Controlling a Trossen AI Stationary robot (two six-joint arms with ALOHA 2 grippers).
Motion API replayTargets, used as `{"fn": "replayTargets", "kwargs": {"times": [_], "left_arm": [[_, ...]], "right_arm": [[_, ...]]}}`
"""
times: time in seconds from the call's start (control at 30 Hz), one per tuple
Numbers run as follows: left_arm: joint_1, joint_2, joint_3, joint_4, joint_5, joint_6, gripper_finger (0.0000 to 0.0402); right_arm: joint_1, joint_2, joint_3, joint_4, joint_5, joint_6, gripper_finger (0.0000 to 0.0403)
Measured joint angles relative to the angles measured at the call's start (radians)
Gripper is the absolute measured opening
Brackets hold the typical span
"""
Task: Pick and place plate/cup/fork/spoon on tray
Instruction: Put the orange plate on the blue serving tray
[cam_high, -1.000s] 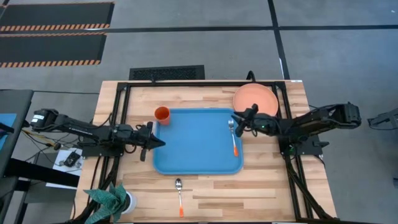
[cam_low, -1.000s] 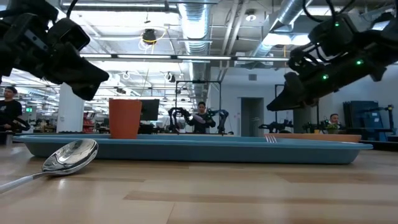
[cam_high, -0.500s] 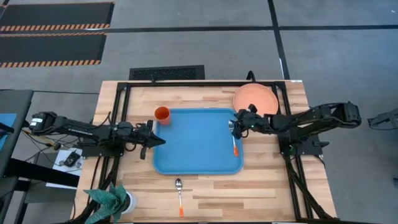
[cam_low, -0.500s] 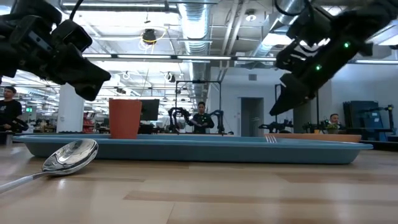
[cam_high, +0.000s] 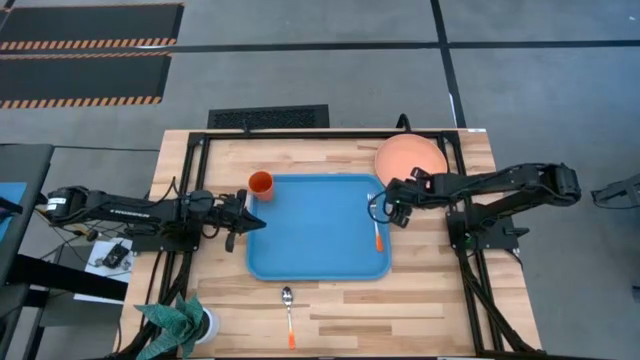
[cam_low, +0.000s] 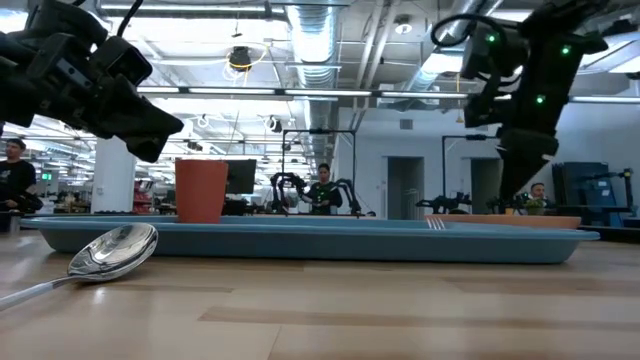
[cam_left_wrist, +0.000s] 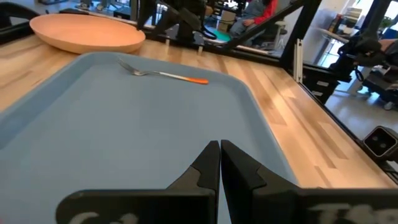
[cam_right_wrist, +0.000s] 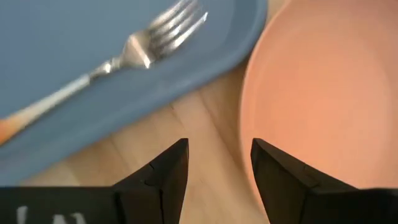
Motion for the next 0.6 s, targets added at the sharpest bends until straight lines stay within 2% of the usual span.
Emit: {"fn": "replayTargets", "kwargs": {"times": [0.07,0.27,0.6], "left_arm": [[0.000,0.000,0.000,0.000,-0.001,0.008,0.0000],[0.000,0.000,0.000,0.000,-0.002,0.018,0.0000],[0.000,0.000,-0.001,-0.001,-0.002,0.032,0.0000]], "right_arm": [[-0.008,0.000,-0.003,-0.022,-0.029,0.013,0.0197],[-0.036,0.000,-0.043,-0.016,-0.030,0.006,0.0195],[-0.158,0.000,-0.103,0.112,-0.048,-0.111,0.0175]]}}
